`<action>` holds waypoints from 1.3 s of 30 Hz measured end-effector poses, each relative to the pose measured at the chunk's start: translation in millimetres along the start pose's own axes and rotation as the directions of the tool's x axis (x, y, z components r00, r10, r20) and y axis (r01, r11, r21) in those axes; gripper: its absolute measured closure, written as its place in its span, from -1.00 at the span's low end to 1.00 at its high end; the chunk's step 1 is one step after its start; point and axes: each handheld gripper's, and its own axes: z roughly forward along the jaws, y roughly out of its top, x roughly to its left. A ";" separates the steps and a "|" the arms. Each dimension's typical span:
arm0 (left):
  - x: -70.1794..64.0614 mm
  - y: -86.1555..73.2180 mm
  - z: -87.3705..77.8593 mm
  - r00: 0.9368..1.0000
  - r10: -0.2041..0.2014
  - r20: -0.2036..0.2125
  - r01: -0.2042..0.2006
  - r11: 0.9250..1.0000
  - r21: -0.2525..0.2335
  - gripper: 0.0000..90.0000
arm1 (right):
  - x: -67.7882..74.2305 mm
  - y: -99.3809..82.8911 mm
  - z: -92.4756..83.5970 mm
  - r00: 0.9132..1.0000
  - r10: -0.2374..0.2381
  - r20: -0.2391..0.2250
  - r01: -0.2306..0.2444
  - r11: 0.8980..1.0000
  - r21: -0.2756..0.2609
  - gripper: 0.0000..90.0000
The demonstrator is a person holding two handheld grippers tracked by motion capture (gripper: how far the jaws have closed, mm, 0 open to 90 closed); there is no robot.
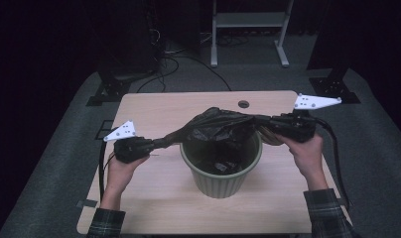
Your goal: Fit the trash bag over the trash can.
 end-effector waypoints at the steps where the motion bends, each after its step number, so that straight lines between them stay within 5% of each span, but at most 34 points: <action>1: -1.4 0.2 -0.7 1.000 0.002 0.002 -0.002 1.000 -0.003 0.99 | 2.7 -1.7 -3.0 1.000 0.000 -0.003 0.000 1.000 -0.003 1.00; 25: -24.6 -1.6 -8.5 0.994 -0.025 0.103 0.033 0.997 -0.076 0.99 | 57.1 -42.4 -36.3 0.994 -0.009 -0.108 0.007 1.000 -0.016 1.00; 34: -24.4 -3.0 -9.9 0.992 -0.034 0.119 0.044 0.995 -0.085 0.99 | 74.9 -59.2 -39.4 0.977 0.006 -0.212 -0.010 1.000 -0.017 1.00; 39: -24.6 -3.4 -9.0 0.992 -0.034 0.121 0.044 0.996 -0.082 0.99 | 87.3 -68.7 -34.9 0.969 0.002 -0.248 0.005 1.000 0.028 1.00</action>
